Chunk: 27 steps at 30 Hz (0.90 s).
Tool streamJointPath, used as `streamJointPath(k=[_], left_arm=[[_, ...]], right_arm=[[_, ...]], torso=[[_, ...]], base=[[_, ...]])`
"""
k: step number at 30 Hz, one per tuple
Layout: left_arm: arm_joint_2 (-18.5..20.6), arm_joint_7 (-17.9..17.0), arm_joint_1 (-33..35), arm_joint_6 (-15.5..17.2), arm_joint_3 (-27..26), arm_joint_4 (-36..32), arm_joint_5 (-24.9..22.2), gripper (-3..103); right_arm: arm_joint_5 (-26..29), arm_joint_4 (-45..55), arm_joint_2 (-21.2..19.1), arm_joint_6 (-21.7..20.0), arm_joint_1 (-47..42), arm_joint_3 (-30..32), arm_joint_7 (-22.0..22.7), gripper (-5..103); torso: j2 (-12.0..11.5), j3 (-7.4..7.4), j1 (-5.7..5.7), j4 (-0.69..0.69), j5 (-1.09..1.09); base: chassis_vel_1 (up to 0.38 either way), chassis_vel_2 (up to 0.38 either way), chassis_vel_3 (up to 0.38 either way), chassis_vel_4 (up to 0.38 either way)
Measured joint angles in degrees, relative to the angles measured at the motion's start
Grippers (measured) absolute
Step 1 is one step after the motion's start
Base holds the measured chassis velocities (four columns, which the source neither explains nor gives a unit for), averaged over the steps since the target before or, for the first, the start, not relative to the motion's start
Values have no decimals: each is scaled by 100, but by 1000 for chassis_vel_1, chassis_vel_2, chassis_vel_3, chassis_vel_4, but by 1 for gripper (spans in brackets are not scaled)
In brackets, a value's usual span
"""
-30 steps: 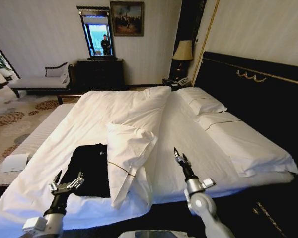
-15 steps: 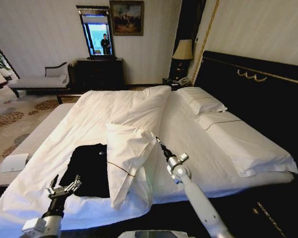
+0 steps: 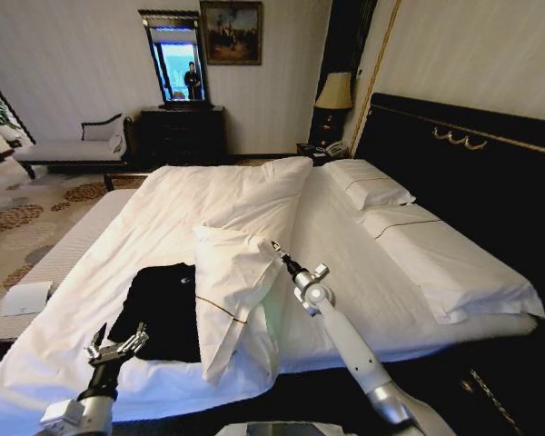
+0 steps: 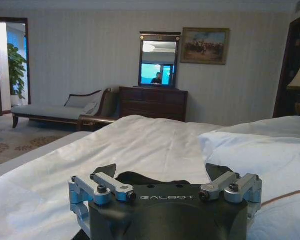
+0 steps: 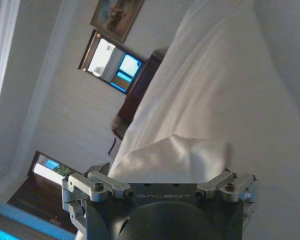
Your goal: Fold the clothes on the bed.
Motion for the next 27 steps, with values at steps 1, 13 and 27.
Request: streamJointPath(k=[1, 13, 27], left_arm=[[0, -8, 2, 0, -25, 0, -14, 100], [-27, -58, 36, -57, -82, 62, -83, 100], [7, -174, -26, -12, -189, 88, -302, 100]], right_arm=[[-23, -37, 35, -6, 92, -59, 5, 100], [-391, -401, 27, -24, 638, -833, -69, 100], [-567, -264, 21, 239, 642, -957, -303, 60]], torso=[[0, 0, 0, 0, -1], [0, 0, -1, 0, 0], [1, 0, 0, 0, 0]], base=[[0, 0, 0, 0], [0, 0, 0, 0], [0, 0, 0, 0]])
